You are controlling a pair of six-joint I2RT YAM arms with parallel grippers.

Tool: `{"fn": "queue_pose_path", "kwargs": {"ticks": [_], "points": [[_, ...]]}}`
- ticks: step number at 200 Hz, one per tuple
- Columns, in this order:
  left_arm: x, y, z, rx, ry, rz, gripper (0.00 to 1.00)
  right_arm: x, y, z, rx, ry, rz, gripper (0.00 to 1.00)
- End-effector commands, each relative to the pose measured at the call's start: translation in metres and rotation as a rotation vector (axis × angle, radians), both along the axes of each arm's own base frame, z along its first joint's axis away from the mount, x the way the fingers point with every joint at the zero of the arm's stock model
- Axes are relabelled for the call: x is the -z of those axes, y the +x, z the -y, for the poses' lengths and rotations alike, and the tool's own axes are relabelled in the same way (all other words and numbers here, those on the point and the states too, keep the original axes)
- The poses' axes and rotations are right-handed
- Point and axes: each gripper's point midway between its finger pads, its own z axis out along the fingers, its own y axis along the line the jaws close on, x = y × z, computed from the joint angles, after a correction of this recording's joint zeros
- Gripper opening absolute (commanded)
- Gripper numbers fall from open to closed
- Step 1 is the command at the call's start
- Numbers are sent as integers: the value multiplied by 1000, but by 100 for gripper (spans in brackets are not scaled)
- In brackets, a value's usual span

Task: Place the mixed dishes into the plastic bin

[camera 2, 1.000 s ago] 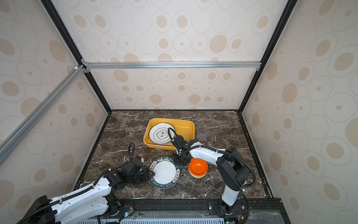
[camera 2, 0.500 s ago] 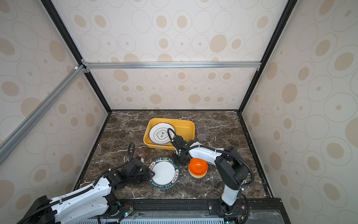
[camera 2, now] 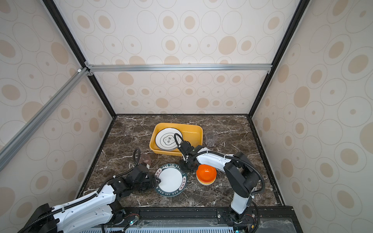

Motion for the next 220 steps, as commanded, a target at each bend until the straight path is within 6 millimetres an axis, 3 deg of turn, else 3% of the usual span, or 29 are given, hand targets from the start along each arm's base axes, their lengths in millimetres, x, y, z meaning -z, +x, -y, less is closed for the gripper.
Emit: {"fn": "queue_pose_path", "kwargs": {"ticks": [1, 182, 220], "points": [[-4, 2, 1, -12, -4, 16, 52, -15, -1, -5, -19, 8, 26, 28], [-4, 3, 1, -20, -20, 25, 52, 2, -5, -15, -36, 14, -18, 28], [-3, 2, 0, -25, -18, 23, 52, -6, -3, -14, -35, 13, 3, 30]]}}
